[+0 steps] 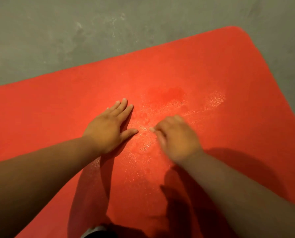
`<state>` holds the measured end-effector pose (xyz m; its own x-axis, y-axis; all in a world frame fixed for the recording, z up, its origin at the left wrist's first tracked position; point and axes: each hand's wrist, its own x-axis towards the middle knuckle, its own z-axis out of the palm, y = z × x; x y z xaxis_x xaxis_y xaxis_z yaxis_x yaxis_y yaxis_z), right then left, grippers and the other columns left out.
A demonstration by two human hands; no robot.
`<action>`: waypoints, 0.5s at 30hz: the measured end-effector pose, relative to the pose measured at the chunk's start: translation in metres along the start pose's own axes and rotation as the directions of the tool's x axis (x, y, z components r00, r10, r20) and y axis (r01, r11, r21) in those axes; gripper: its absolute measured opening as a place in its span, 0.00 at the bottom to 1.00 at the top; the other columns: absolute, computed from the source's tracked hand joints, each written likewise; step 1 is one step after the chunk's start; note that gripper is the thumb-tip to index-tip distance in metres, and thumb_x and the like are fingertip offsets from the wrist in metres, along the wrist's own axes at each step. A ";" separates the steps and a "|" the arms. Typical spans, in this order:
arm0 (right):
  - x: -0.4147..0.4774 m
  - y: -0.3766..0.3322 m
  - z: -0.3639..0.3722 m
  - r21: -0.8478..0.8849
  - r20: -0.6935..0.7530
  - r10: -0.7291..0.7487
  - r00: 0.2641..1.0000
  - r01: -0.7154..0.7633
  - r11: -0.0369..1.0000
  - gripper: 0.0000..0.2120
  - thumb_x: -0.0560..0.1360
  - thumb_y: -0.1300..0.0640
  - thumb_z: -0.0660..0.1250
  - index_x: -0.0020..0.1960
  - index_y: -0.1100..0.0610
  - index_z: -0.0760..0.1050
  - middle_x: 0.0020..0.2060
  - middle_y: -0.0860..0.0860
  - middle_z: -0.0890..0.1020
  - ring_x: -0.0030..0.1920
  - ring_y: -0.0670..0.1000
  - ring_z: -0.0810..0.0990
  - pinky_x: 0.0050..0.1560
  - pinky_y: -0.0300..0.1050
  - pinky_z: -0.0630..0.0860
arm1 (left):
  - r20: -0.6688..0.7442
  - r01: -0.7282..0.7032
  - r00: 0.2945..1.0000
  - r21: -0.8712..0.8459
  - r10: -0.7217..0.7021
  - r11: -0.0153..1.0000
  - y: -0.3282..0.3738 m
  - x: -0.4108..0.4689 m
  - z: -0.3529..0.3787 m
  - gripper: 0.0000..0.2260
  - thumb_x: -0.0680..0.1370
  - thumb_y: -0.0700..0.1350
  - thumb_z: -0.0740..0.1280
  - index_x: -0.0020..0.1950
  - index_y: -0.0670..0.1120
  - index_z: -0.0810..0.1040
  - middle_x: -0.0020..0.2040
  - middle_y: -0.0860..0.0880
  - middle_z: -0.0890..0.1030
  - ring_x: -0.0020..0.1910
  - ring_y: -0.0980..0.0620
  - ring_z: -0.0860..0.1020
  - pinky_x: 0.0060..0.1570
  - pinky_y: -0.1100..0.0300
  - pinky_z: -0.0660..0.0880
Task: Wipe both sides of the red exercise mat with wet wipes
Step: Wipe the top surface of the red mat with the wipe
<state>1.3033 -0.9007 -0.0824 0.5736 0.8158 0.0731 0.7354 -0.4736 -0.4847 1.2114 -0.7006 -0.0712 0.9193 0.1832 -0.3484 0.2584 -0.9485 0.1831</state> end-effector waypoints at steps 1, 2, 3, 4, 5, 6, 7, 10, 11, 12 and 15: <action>0.008 0.027 -0.011 -0.069 -0.080 0.131 0.988 -0.137 0.988 0.05 0.75 0.57 0.65 0.44 0.56 0.79 0.40 0.54 0.79 0.44 0.59 0.76 0.46 0.51 0.73 | 0.014 -0.007 1.000 0.001 0.007 1.000 -0.001 0.000 -0.002 0.42 0.72 0.72 0.48 0.79 0.50 0.50 0.79 0.50 0.47 0.78 0.50 0.48 0.76 0.54 0.50; 0.015 0.053 -0.025 -0.120 -0.146 0.267 0.953 -0.285 0.951 0.05 0.75 0.58 0.65 0.45 0.57 0.79 0.42 0.56 0.80 0.46 0.60 0.75 0.48 0.51 0.71 | 0.028 -0.013 1.000 0.002 0.012 1.000 -0.003 0.001 -0.003 0.41 0.72 0.71 0.49 0.79 0.50 0.49 0.79 0.51 0.46 0.78 0.51 0.47 0.75 0.55 0.50; 0.020 0.073 -0.037 -0.128 -0.201 0.381 0.903 -0.410 0.903 0.05 0.75 0.58 0.65 0.46 0.57 0.79 0.43 0.57 0.80 0.47 0.61 0.75 0.49 0.51 0.69 | 0.035 -0.016 0.999 0.006 0.016 1.000 -0.004 0.001 -0.004 0.40 0.72 0.70 0.48 0.79 0.51 0.48 0.79 0.52 0.45 0.78 0.52 0.47 0.75 0.56 0.49; 0.026 0.080 -0.042 -0.105 -0.244 0.463 0.852 -0.498 0.861 0.06 0.75 0.58 0.64 0.47 0.58 0.80 0.44 0.59 0.80 0.47 0.62 0.75 0.50 0.51 0.68 | 0.038 -0.015 0.999 0.012 0.015 1.000 -0.006 0.001 -0.004 0.38 0.72 0.68 0.47 0.79 0.52 0.47 0.79 0.53 0.44 0.77 0.54 0.46 0.74 0.58 0.49; 0.031 0.075 -0.040 -0.084 -0.261 0.493 0.830 -0.529 0.845 0.06 0.75 0.60 0.64 0.47 0.59 0.80 0.44 0.59 0.80 0.48 0.62 0.75 0.50 0.50 0.67 | 0.034 -0.014 0.999 0.018 0.013 1.000 -0.007 0.001 -0.004 0.37 0.73 0.68 0.46 0.79 0.53 0.46 0.78 0.54 0.43 0.77 0.54 0.46 0.74 0.59 0.49; 0.034 0.059 -0.033 -0.056 -0.244 0.487 0.839 -0.513 0.856 0.06 0.75 0.61 0.64 0.48 0.60 0.80 0.45 0.59 0.80 0.49 0.62 0.75 0.51 0.49 0.68 | 0.027 -0.013 1.000 0.018 0.012 1.000 -0.008 0.000 -0.003 0.36 0.74 0.67 0.47 0.79 0.53 0.46 0.78 0.54 0.43 0.77 0.55 0.46 0.74 0.59 0.49; 0.035 0.038 -0.022 -0.023 -0.184 0.440 0.879 -0.451 0.892 0.07 0.74 0.63 0.65 0.49 0.60 0.80 0.45 0.58 0.80 0.49 0.61 0.76 0.52 0.48 0.69 | 0.012 -0.013 1.000 0.009 0.013 1.000 -0.008 0.000 -0.001 0.34 0.76 0.65 0.49 0.79 0.53 0.47 0.78 0.54 0.43 0.77 0.54 0.46 0.73 0.60 0.48; 0.027 -0.023 0.009 0.026 0.103 0.061 0.993 -0.064 0.998 0.10 0.74 0.64 0.64 0.52 0.57 0.81 0.48 0.54 0.79 0.52 0.56 0.74 0.54 0.49 0.73 | -0.063 -0.013 0.998 -0.029 0.011 0.999 -0.005 -0.002 0.005 0.31 0.80 0.63 0.51 0.79 0.50 0.51 0.78 0.52 0.47 0.77 0.52 0.48 0.72 0.60 0.45; 0.026 -0.028 0.011 0.057 0.159 -0.048 0.986 0.040 0.998 0.10 0.75 0.62 0.64 0.53 0.55 0.81 0.48 0.53 0.79 0.53 0.56 0.73 0.55 0.49 0.73 | -0.080 -0.016 0.997 -0.035 0.013 0.999 -0.003 -0.001 0.006 0.31 0.80 0.63 0.51 0.79 0.50 0.52 0.78 0.51 0.47 0.77 0.52 0.49 0.72 0.60 0.45; 0.028 -0.021 0.006 0.075 0.179 -0.074 0.981 0.062 0.995 0.10 0.75 0.61 0.65 0.54 0.54 0.81 0.47 0.52 0.80 0.53 0.55 0.73 0.55 0.48 0.72 | -0.074 -0.011 0.997 -0.038 0.009 0.999 -0.002 -0.001 0.006 0.30 0.80 0.62 0.51 0.79 0.49 0.51 0.78 0.50 0.47 0.77 0.51 0.48 0.72 0.60 0.44; 0.032 0.031 -0.022 0.091 0.036 0.226 0.973 -0.229 0.969 0.07 0.76 0.56 0.68 0.51 0.55 0.82 0.47 0.52 0.81 0.49 0.52 0.76 0.50 0.38 0.67 | -0.016 0.014 1.000 -0.032 -0.014 0.999 -0.003 0.000 0.006 0.29 0.81 0.58 0.52 0.79 0.50 0.47 0.79 0.51 0.44 0.78 0.52 0.44 0.74 0.57 0.43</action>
<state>1.3524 -0.8969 -0.0763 0.7119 0.6988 -0.0697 0.5487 -0.6154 -0.5659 1.2089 -0.6998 -0.0776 0.9202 0.2009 -0.3360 0.2805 -0.9371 0.2079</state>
